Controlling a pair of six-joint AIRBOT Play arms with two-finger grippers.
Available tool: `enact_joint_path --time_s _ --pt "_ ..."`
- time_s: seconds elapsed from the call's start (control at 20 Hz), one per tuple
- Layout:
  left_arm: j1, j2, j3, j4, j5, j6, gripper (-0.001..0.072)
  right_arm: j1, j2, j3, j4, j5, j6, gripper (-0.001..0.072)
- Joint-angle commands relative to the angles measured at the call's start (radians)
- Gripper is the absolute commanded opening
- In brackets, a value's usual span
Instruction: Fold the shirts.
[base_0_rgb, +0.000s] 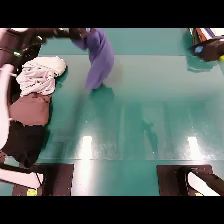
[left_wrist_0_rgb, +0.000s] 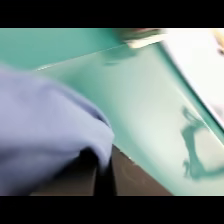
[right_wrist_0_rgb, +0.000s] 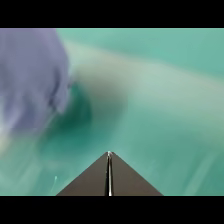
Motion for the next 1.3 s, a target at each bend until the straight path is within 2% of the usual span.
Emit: enact_joint_path --time_s 0.0,0.15,0.35,0.5,0.55,0.6,0.65,0.8,0.9,1.0,1.1,1.15,1.25 --pt "-0.071 0.17 0.048 0.209 -0.189 -0.069 0.0023 -0.062 0.05 0.071 -0.002 0.003 0.0 0.0016" --pt "-0.229 0.224 -0.018 0.4 -0.283 -0.133 0.0023 -0.109 0.092 0.07 -0.003 0.052 0.0 0.0016" --pt "-0.408 0.221 -0.23 0.408 -0.269 -0.129 0.0025 -0.153 0.111 0.07 -0.002 0.156 0.0 0.0016" --pt "-0.424 0.221 -0.412 0.413 -0.247 -0.14 0.0029 -0.167 0.11 0.07 -0.003 0.214 0.0 0.0016" --pt "-0.423 0.221 -0.46 0.435 -0.257 -0.164 0.0228 -0.167 0.109 0.07 -0.004 0.223 0.0 0.0016" --pt "-0.423 0.221 -0.497 0.467 -0.271 -0.192 0.0557 -0.167 0.109 0.07 -0.003 0.223 0.0 0.0016" --pt "-0.423 0.221 -0.528 0.489 -0.29 -0.211 0.0664 -0.166 0.109 0.07 -0.003 0.222 0.0 0.0016" --pt "-0.419 0.224 -0.546 0.644 -0.308 -0.209 0.0664 -0.166 0.109 0.07 -0.003 0.222 0.0 0.0015" --pt "-0.386 0.222 -0.542 0.721 -0.228 -0.211 0.0664 -0.166 0.105 0.07 0.0 0.224 0.0 0.0016" --pt "-0.318 0.201 -0.542 0.713 -0.13 -0.263 0.0664 -0.166 0.095 0.07 -0.002 0.236 0.0 0.0016" --pt "-0.237 0.145 -0.542 0.634 -0.084 -0.279 0.0664 -0.166 0.08 0.07 -0.001 0.261 0.0 0.0016" --pt "-0.202 0.103 -0.542 0.549 -0.072 -0.263 0.0664 -0.166 0.069 0.07 -0.002 0.279 0.0 0.0016" --pt "-0.169 0.013 -0.542 0.409 -0.046 -0.181 0.0664 -0.166 0.042 0.07 -0.001 0.322 0.0 0.0016"
